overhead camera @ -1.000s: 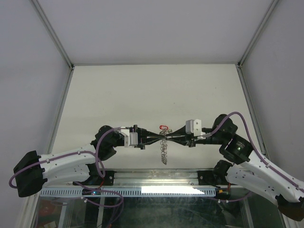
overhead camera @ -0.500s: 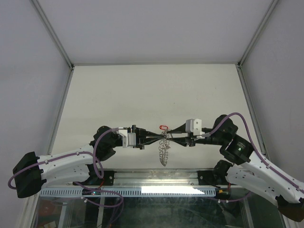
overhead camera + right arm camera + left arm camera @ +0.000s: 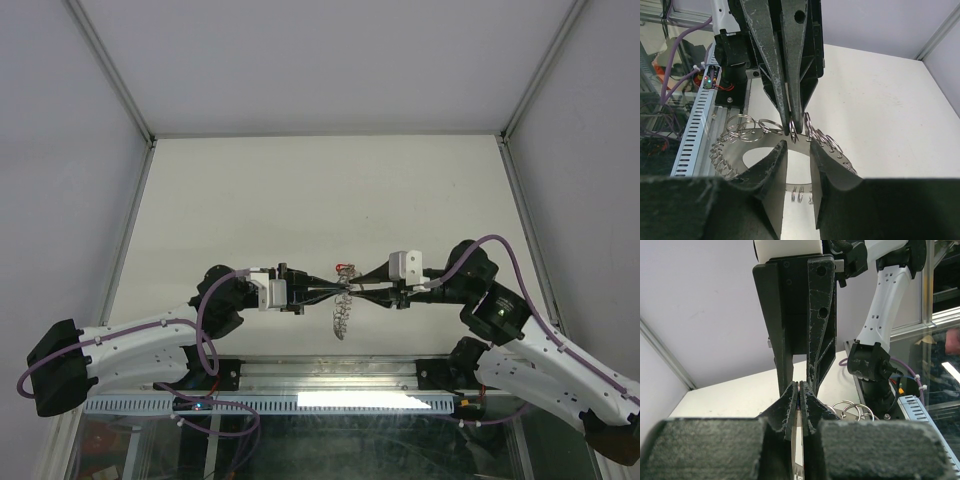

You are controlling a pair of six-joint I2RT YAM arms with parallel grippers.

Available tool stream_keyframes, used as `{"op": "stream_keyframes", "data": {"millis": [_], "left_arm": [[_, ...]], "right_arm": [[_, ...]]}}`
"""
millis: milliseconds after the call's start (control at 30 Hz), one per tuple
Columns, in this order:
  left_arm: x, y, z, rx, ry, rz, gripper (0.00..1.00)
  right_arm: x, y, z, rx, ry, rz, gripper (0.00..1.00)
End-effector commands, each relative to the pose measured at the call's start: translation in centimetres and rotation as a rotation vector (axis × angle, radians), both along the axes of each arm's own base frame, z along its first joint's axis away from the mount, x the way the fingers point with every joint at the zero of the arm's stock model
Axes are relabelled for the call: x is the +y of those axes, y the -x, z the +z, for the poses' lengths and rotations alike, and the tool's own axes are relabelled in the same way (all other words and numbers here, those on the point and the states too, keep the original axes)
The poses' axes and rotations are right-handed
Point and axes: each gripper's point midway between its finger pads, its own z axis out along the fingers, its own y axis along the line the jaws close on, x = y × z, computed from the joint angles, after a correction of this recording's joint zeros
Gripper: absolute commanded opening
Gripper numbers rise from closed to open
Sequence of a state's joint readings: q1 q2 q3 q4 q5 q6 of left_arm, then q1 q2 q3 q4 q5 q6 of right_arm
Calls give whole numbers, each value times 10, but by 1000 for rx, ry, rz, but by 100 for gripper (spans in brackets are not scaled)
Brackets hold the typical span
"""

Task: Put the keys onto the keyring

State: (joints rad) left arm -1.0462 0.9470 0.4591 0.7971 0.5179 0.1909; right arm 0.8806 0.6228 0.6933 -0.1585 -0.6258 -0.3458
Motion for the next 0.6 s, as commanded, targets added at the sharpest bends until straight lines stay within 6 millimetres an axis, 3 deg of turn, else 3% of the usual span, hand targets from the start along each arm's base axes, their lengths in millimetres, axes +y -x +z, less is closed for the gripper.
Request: {"op": "stream_keyframes", "data": {"millis": [0,367,567], "left_arm": [[4,4,25,-46,78,-7,0],[3,4,25,-45,72,-10,0],[3,5,25,-46,71,-16,0]], "right_arm": [[2,5,21,-39,-67,33,26],[5,5,20,-36,-69,42,17],[6,4,19,-41,-68,47,1]]}}
